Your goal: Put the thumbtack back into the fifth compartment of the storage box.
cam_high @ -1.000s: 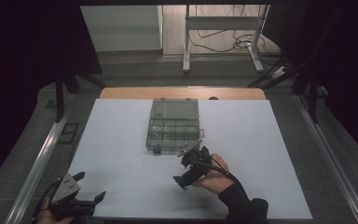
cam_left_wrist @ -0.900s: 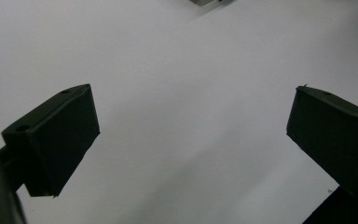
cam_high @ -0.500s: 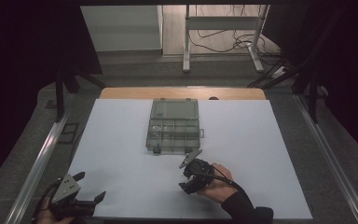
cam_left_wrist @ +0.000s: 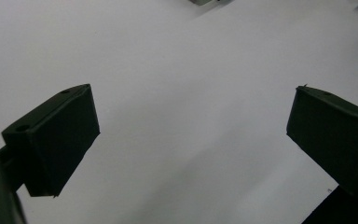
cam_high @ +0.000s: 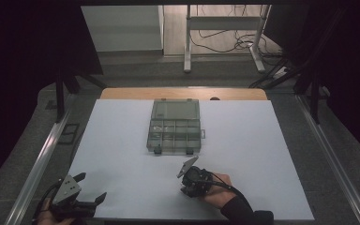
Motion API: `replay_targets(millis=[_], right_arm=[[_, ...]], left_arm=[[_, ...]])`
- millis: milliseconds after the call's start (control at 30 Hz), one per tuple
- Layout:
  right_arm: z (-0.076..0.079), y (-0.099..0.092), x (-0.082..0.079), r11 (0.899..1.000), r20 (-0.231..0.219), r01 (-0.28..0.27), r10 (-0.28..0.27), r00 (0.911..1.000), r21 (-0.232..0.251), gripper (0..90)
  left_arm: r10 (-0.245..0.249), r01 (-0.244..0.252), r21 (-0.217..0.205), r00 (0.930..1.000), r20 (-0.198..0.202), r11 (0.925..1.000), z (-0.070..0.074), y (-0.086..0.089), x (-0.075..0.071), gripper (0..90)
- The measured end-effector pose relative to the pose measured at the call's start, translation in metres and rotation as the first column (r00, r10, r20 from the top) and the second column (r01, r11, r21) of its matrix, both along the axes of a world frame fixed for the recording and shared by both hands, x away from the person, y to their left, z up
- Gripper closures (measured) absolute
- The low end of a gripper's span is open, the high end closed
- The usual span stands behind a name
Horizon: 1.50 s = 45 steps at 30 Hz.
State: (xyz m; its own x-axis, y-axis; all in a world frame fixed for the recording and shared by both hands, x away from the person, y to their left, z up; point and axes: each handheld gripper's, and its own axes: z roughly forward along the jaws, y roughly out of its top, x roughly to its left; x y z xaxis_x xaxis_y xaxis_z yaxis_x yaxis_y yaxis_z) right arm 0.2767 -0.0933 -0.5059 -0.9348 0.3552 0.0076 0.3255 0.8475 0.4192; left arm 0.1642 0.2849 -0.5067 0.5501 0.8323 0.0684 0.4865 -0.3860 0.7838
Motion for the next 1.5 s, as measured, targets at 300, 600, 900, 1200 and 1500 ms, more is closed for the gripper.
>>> replay_targets(millis=[300, 600, 900, 1200, 1500], right_arm=[[-0.001, -0.002, 0.002, 1.000, -0.011, -0.003, 0.003, 0.9999, 0.006, 84.4], [0.003, -0.001, 0.002, 1.000, 0.001, 0.009, -0.009, 1.0000, 0.021, 84.9], [0.012, -0.005, 0.005, 0.997, 0.013, 0.045, -0.046, 0.9989, 0.063, 85.1], [0.020, -0.006, 0.008, 0.994, 0.019, 0.059, -0.061, 0.9979, 0.093, 85.1], [0.028, -0.005, 0.016, 0.987, 0.022, 0.080, -0.084, 0.9962, 0.140, 85.2]], left_arm=[[-0.002, 0.002, 0.003, 1.0000, 0.000, 1.0000, 0.000, 0.000, 0.000, 2.7], [-0.004, 0.004, 0.004, 1.0000, 0.001, 1.0000, 0.000, -0.001, 0.000, 2.7], [-0.005, 0.005, 0.008, 1.0000, 0.001, 1.0000, 0.000, -0.001, 0.000, 2.7], [-0.004, 0.004, 0.007, 1.0000, 0.000, 1.0000, 0.000, -0.001, 0.000, 2.7], [-0.002, 0.002, 0.006, 1.0000, -0.002, 1.0000, 0.000, -0.001, 0.000, 2.7]])
